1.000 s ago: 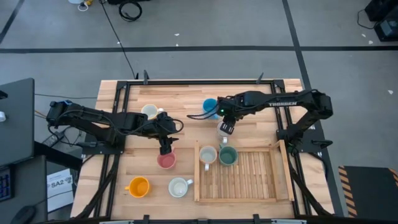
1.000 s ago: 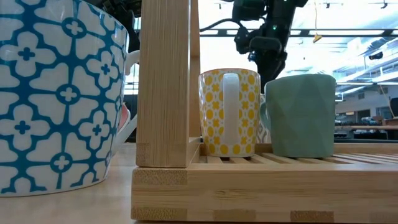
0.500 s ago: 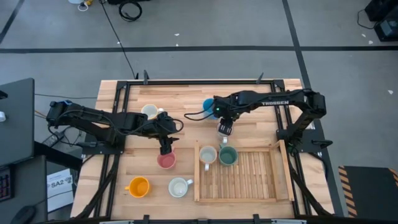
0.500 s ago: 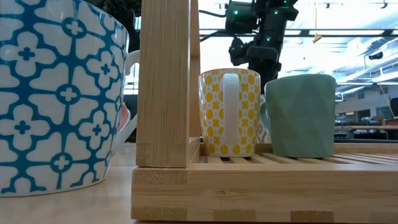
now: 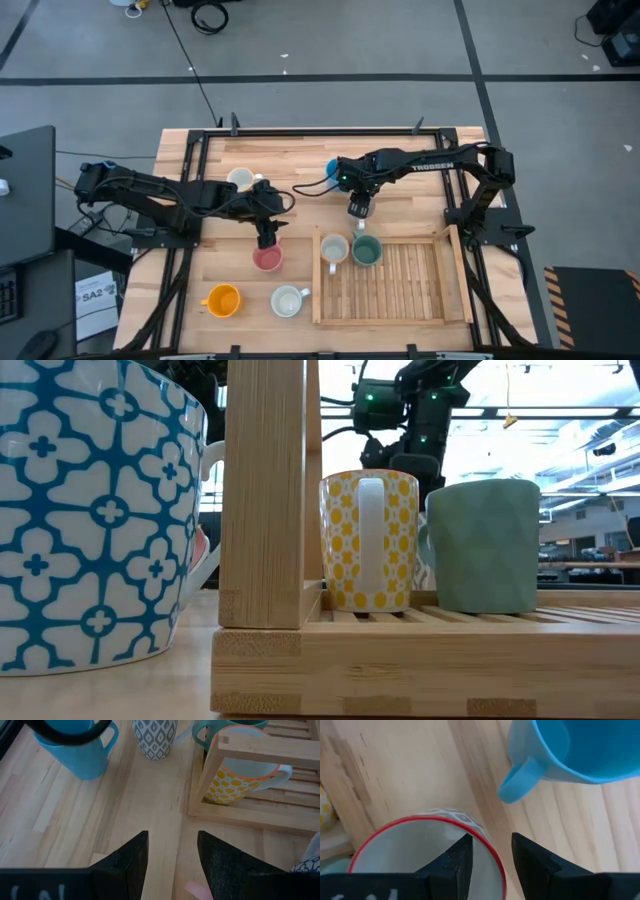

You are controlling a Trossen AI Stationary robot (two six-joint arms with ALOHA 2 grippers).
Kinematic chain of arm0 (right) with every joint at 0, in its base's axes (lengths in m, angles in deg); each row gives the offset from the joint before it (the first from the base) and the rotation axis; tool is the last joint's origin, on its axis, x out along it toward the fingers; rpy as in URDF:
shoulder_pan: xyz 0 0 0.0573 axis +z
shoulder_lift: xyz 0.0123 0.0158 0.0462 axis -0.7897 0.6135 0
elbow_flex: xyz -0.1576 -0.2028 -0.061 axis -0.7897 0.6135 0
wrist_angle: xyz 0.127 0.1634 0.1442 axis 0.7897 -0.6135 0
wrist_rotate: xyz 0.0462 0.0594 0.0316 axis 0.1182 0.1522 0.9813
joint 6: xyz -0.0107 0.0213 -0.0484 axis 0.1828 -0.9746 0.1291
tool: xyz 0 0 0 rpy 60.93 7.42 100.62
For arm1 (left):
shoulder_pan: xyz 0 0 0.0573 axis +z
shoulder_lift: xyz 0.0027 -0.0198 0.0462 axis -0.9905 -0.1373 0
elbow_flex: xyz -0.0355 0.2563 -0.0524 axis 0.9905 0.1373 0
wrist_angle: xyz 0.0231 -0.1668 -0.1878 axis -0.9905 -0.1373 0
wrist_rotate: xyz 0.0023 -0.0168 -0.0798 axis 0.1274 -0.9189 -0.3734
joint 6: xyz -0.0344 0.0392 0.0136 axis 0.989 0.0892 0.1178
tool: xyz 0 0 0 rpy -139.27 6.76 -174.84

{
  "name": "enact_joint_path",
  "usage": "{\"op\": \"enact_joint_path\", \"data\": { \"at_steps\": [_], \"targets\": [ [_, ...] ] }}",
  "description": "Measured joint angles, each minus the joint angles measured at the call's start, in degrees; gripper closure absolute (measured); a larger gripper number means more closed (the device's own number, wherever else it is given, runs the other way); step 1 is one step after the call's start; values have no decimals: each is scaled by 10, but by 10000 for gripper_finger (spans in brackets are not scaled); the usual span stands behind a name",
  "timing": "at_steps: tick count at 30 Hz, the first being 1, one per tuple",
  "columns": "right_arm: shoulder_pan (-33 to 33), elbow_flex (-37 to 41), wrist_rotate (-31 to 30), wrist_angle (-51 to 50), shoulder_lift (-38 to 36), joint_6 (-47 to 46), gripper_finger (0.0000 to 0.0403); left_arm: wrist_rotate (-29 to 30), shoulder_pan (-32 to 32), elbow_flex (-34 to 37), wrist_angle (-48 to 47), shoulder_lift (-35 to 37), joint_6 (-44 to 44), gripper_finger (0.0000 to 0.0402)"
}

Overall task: Place coffee mugs
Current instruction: Put the red patterned mug on the shelf

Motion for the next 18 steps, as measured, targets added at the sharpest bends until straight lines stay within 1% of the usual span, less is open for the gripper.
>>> {"op": "enact_joint_path", "data": {
  "at_steps": [4, 8, 11, 16, 18],
  "targets": [
    [0, 0, 2, -1, 4, 0, 267, 0, 0, 0, 1, 0, 0, 225],
    [0, 0, 3, 0, 3, 0, 283, 0, 0, 0, 1, 0, 0, 225],
    [0, 0, 4, 0, 2, 0, 306, 0, 0, 0, 1, 0, 0, 225],
    [0, 0, 4, 0, 2, -1, 360, 0, 0, 0, 1, 0, 1, 225],
    [0, 0, 7, 3, 1, -1, 375, 0, 0, 0, 1, 0, 1, 225]
  ]
}}
